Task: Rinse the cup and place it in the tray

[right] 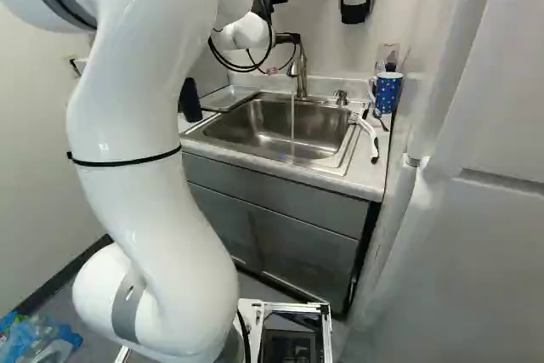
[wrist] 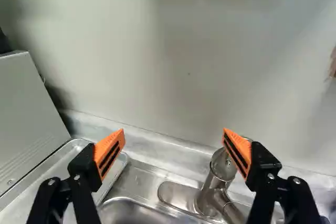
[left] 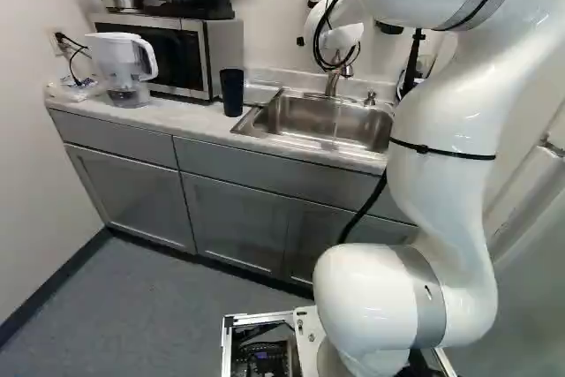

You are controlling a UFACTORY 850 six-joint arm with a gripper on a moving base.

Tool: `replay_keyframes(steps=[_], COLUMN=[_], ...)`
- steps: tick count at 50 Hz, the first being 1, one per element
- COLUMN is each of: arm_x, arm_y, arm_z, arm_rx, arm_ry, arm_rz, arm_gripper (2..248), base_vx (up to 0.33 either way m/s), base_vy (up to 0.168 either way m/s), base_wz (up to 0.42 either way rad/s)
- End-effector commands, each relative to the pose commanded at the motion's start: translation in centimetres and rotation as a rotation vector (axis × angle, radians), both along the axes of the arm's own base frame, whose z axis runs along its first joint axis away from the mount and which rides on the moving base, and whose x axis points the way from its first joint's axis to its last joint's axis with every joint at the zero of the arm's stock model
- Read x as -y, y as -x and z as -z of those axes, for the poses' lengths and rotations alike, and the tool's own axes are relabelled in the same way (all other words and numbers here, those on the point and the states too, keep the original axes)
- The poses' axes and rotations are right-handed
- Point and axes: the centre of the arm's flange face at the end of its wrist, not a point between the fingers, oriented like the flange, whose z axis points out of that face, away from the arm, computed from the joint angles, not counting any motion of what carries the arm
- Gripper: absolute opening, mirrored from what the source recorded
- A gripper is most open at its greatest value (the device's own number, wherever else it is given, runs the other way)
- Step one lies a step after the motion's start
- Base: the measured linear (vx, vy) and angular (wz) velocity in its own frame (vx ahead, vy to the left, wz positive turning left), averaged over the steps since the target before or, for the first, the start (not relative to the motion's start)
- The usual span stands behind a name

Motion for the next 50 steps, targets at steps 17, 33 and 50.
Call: replay_keyframes(steps=[17,33,50], arm_x=[-0.3,0.0,1.4], arm_y=[2.5,5.7,8.7], arm_z=[-0.2,-0.4,-0.5], arm_rx=[-0.009,-0.017,-0.021], arm_ry=[-0.001,-0.002,-0.003], arm_rz=[0.0,0.011,0.043], arm_gripper=[247,247,247], base_vx=[0.0,0.0,0.0], base_vy=[0.0,0.0,0.0], base_wz=[0.0,0.0,0.0])
